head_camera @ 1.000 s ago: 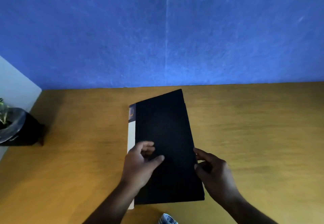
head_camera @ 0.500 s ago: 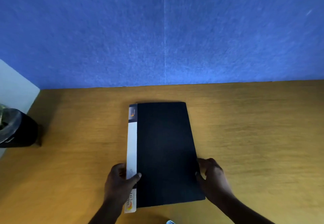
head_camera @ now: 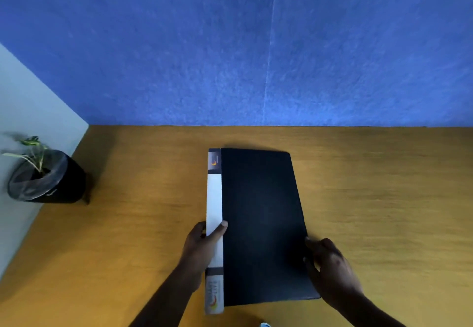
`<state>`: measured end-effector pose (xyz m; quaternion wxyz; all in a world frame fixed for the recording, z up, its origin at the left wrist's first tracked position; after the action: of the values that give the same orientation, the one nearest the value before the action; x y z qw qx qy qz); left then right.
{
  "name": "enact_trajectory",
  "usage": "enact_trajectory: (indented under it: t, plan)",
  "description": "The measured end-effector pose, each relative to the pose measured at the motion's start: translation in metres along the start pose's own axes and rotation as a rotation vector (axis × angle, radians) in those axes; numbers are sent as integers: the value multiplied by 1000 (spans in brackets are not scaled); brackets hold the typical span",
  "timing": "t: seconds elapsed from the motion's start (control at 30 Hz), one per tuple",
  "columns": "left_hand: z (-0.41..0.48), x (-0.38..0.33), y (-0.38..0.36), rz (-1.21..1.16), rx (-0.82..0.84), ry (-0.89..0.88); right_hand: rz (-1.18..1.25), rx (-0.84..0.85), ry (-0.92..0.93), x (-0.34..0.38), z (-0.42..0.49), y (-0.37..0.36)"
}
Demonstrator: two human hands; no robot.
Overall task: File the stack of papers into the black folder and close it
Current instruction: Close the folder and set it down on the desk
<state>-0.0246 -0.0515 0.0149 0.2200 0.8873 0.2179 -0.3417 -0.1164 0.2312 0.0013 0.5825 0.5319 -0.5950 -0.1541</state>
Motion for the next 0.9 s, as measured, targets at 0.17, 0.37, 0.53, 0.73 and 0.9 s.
enact_trajectory:
  t: [0.17, 0.37, 0.53, 0.73, 0.9]
  plan:
    - [-1, -11, -6, -86, 44, -27, 178, -70, -83, -4, 11, 4]
    - [-14, -31, 6, -228, 151, -56, 803, -86, -399, 15, 39, 20]
    - [-15, -49, 32, -286, 212, -88, 1082, -177, -336, 58, 65, 41]
    - [12, -69, 78, -206, 59, -166, 989, -140, -223, 107, 107, 43]
    - [53, -69, 117, -28, -99, -136, 879, -100, -205, 137, 144, 19]
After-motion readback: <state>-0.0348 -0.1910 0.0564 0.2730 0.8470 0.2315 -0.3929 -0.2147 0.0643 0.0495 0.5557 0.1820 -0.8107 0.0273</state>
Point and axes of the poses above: each hand's wrist, its own z-axis towards the middle knuckle, its own y-axis out of the back of the hand, x = y × z, the point moved 4 cm from there along z, towards the middle knuckle, and after that the axes turned 5 degrees about y, right-handed, at the moved point
